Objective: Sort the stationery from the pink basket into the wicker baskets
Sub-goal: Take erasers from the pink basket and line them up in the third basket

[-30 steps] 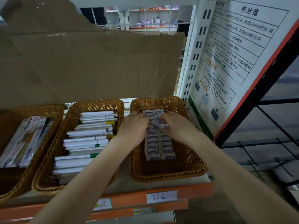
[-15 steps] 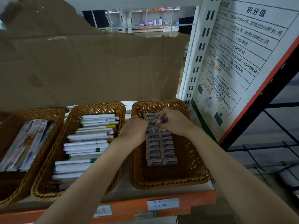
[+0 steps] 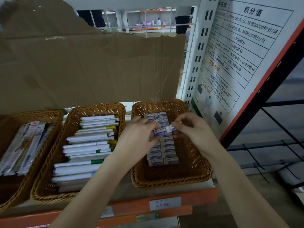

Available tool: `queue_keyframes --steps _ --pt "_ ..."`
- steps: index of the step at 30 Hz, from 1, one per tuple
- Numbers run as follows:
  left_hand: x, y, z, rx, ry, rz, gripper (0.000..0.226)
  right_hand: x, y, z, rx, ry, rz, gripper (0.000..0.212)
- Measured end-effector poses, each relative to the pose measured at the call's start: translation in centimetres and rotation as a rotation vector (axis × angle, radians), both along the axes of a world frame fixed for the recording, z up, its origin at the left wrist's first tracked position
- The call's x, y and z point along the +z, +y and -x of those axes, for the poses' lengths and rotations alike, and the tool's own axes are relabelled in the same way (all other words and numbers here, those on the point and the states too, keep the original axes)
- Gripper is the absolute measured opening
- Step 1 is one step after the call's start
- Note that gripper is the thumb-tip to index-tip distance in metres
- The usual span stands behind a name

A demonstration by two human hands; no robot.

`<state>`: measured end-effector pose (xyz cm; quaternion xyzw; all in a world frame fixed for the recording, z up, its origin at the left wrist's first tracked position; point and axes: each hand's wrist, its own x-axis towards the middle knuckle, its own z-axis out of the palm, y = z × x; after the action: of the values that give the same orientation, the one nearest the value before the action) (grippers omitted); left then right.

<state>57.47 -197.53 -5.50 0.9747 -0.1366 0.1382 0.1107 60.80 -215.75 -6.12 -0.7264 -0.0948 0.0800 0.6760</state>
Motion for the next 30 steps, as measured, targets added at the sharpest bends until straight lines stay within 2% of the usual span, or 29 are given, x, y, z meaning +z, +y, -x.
queue_keyframes --steps 3,6,10,14,19,24,30 --pt "-0.1 0.0 0.7 -0.020 -0.004 -0.005 0.032 -0.1 -0.8 1.0 0.043 0.081 -0.043 0.013" --pt "-0.3 0.1 1.5 -0.044 0.005 -0.009 0.033 0.0 -1.7 2.0 0.101 0.062 0.055 0.020" --pt "-0.6 0.3 2.6 -0.133 0.088 -0.062 0.035 -0.3 -2.6 3.1 0.097 -0.163 0.570 0.017" --pt "-1.4 0.1 3.1 -0.191 0.245 -0.140 0.035 -0.8 -2.6 3.9 0.235 -0.277 0.835 0.018" --pt "-2.5 -0.7 3.0 -0.167 0.339 -0.203 0.024 -1.6 -1.9 3.9 0.377 -0.370 0.967 0.021" --pt "-3.0 -0.7 2.9 -0.157 0.322 -0.223 0.024 -2.6 -1.4 3.7 0.379 -0.485 1.096 0.027" --pt "-3.1 -0.8 2.6 -0.163 0.359 -0.286 0.028 -2.6 -1.1 3.4 0.410 -0.475 1.173 0.028"
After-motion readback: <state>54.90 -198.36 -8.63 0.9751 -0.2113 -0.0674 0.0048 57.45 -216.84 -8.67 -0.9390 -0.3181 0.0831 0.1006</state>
